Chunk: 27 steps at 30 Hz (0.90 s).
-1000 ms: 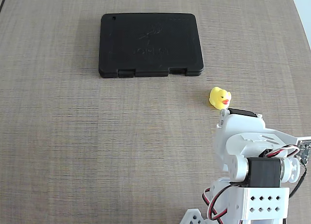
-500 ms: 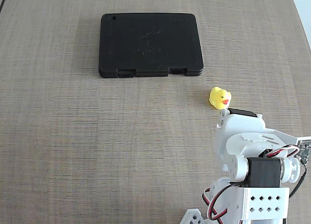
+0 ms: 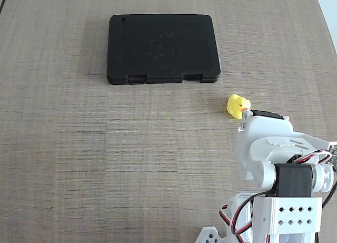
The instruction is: Grasp a duck and put it on the black surface.
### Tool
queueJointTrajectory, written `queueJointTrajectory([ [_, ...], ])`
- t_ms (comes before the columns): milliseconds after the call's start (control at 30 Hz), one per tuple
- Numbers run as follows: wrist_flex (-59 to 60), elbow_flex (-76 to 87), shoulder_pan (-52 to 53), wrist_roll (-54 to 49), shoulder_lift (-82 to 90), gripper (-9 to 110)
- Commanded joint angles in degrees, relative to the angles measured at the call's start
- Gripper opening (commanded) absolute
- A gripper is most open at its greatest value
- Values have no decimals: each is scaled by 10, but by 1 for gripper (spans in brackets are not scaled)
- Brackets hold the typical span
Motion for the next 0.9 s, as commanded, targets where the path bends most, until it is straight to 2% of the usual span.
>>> queueJointTrajectory([
  [0,-8,-91,-4,-4,-151,5],
  [233,-8,-225,-6,-4,-385,24],
  [367,-8,-307,-8,-4,-515,31],
  [633,-6,-410,-43,3,-740,32],
  [867,-7,-439,-39,1,-840,32],
])
